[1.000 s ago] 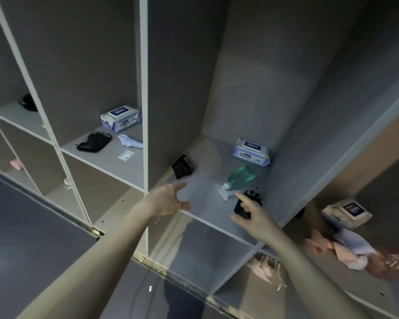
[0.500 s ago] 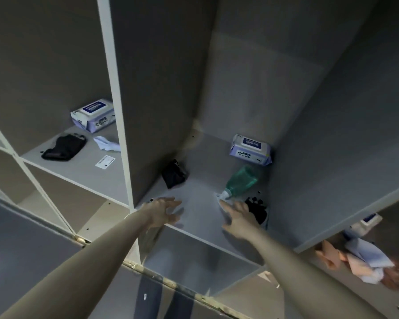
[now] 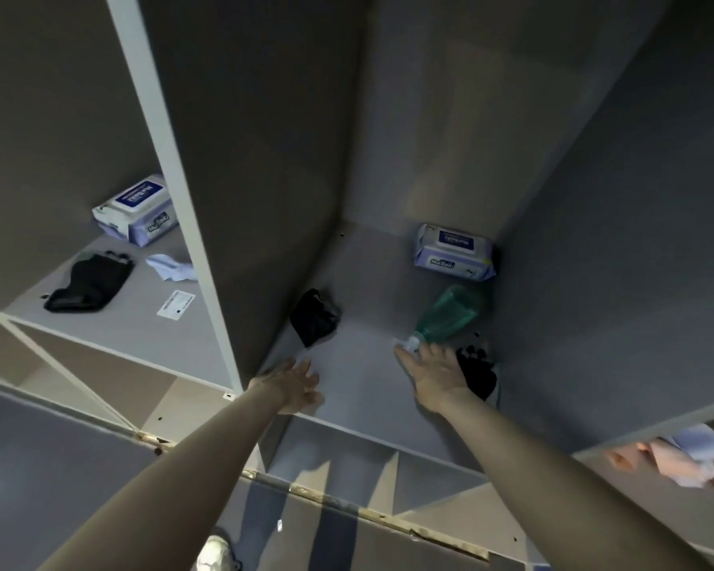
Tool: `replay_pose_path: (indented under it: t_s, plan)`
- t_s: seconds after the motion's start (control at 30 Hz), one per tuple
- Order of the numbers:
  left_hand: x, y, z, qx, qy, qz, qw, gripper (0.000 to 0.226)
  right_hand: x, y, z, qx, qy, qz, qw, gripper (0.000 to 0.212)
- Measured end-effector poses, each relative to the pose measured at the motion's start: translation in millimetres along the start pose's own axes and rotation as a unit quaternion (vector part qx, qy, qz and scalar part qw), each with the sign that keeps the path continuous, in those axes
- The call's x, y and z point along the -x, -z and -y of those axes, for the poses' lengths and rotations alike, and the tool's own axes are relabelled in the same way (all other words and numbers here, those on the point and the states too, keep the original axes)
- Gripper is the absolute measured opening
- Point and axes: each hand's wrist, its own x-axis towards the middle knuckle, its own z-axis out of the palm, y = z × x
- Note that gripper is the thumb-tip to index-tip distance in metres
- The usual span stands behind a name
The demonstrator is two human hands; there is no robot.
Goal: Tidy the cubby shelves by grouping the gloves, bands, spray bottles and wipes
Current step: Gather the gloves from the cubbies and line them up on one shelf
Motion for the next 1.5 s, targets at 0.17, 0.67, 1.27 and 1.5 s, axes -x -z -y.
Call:
replay_pose_path:
  t_s: [0.17, 0.67, 1.27, 1.5]
  plan:
    - [-4, -9, 5, 0.018, -0.009, -0.014, 1.000, 0.058, 2, -12, 2, 0.008, 0.006, -0.004, 1.000, 0.077]
    - [-13, -6, 5, -0.008, -0.001, -0.002, 1.000, 0.057, 18, 69, -52, -0.531, -0.093, -0.289, 0.791, 0.044]
    - [159, 62, -17, 0.388, -0.100, -0.295, 0.867, 0.055, 129, 141, 7, -0.291, 0.043, -0.123, 0.948, 0.048]
    - [278, 30, 51, 0.402, 0.001, -0.396, 0.826, 0.048, 166, 178, 101, -0.304, 0.145, -0.128, 0.933, 0.036]
